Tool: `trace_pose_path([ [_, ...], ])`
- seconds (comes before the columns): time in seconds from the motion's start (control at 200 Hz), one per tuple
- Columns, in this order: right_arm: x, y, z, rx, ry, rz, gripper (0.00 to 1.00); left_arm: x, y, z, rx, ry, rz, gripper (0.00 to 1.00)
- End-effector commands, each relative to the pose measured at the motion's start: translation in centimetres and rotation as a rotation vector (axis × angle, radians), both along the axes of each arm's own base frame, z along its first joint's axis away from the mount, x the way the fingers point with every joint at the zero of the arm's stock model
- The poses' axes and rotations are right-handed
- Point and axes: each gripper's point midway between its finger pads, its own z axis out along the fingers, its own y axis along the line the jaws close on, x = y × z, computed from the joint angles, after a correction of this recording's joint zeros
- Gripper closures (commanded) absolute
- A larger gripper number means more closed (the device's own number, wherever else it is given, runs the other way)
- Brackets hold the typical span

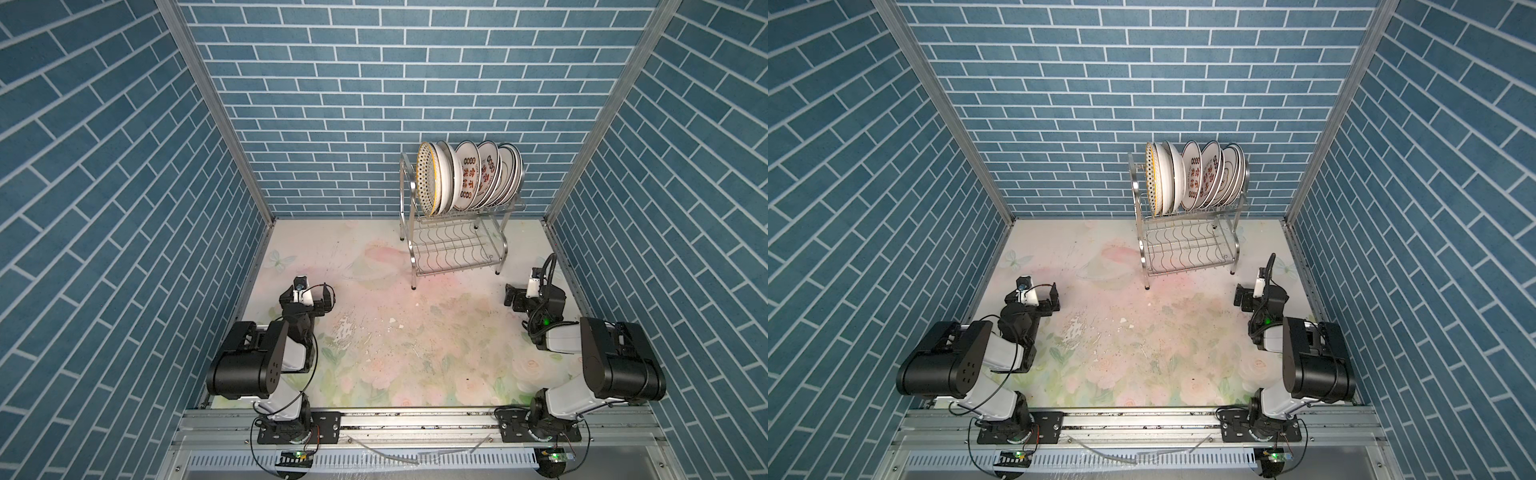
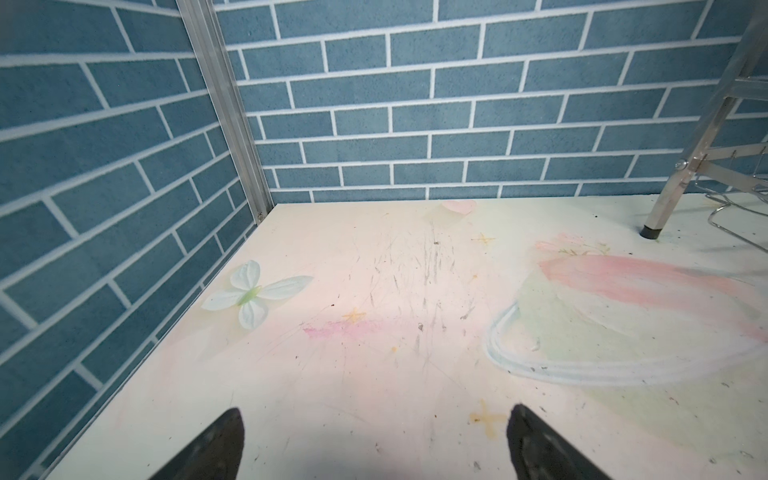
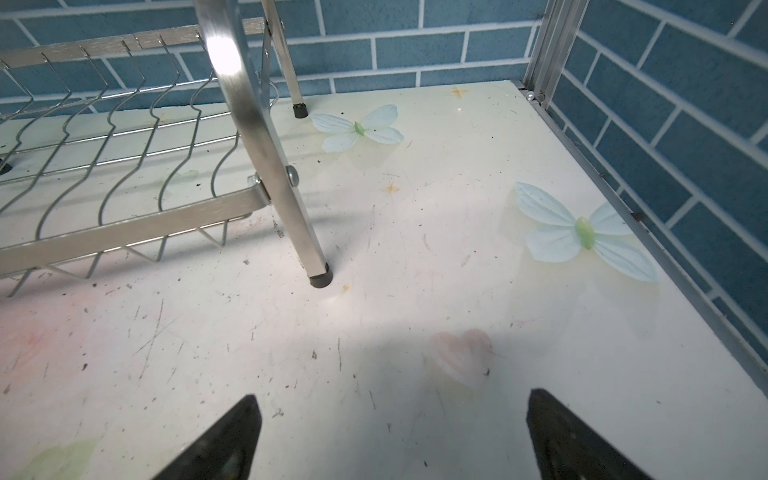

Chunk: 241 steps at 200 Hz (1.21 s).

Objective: Unload the plates from the dish rack
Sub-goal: Pick up the plate from the dish rack.

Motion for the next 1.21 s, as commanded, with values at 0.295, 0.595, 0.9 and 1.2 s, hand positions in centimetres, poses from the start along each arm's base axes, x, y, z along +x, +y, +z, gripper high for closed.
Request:
trace_pose_path([
  [0.295, 1.1, 0.2, 1.5, 0.0, -0.045, 0.013, 0.01, -0.9, 1.2, 0.1, -0.019, -0.027, 0.066, 0.01],
  [0.595, 1.0, -0.6, 1.6, -0.012, -0.05, -0.038, 0.01, -0.2, 2.2, -0.2, -0.052, 0.013, 0.097, 0.01],
  [0.9, -0.2, -2.6, 6.4, 0.007, -0.044, -0.179, 0.01, -1.1, 4.9, 5.0, -0.112, 0.027, 0.28, 0.01],
  [1.2, -3.4, -0.7, 12.6, 0.181, 0.083, -0.16, 0.01, 0.3, -0.4, 7.9, -0.157, 0.157, 0.148, 0.01],
])
